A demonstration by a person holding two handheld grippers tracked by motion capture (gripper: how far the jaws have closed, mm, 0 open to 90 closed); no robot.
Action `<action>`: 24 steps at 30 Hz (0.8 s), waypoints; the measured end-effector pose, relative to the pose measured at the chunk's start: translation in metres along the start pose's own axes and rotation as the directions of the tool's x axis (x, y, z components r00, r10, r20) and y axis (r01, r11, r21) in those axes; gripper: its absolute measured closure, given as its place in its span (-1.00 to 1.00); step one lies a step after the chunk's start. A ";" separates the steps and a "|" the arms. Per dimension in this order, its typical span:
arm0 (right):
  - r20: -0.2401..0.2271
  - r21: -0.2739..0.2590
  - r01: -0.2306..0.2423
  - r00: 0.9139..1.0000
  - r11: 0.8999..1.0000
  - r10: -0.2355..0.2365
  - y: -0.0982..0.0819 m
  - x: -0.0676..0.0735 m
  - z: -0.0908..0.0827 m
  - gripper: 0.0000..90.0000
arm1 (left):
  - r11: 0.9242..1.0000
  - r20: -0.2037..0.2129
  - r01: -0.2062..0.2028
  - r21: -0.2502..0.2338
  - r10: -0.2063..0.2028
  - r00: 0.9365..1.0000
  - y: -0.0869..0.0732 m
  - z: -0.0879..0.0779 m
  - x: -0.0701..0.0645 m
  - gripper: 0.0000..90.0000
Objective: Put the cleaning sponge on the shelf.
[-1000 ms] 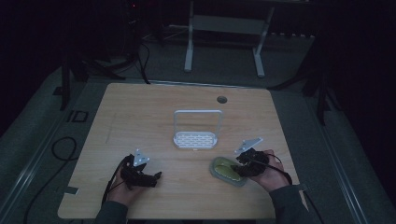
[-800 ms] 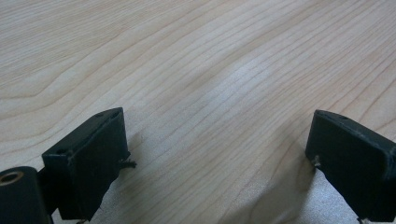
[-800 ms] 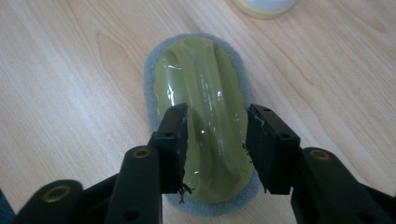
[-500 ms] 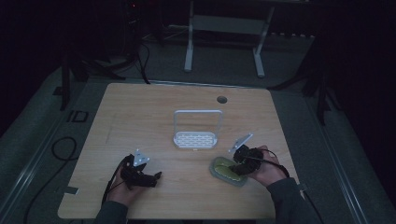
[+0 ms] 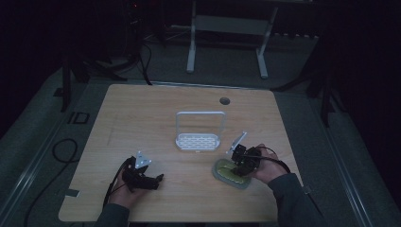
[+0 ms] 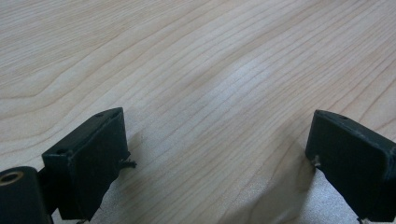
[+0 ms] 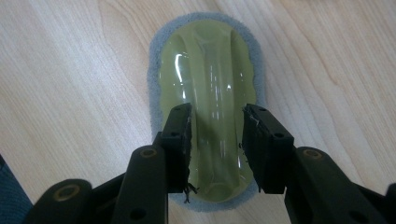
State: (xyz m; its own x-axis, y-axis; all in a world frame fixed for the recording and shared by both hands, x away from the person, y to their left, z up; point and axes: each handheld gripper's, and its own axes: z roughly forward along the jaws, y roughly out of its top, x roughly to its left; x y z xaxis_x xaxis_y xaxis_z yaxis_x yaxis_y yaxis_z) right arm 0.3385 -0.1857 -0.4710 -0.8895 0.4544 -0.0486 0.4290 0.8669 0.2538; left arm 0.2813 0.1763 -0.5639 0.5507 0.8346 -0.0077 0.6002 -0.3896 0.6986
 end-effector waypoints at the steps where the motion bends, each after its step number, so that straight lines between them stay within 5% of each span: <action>1: -0.004 0.007 0.000 1.000 1.000 0.000 0.001 0.000 0.000 0.38 | 1.000 0.000 -0.001 0.000 0.001 1.000 0.000 0.000 0.000 -0.87; 24: -0.053 0.156 0.081 0.996 0.984 -0.073 0.024 -0.003 0.008 0.50 | 1.000 -0.001 -0.002 0.001 0.002 1.000 0.000 0.000 0.000 -0.87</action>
State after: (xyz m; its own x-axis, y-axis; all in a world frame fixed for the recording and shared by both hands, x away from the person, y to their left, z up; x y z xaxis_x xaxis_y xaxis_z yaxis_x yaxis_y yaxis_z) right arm 0.3528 -0.1650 -0.4729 -0.9255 0.3784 -0.0161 0.3753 0.9220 0.0951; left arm 0.2813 0.1763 -0.5639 0.5511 0.8344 -0.0060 0.6001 -0.3913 0.6977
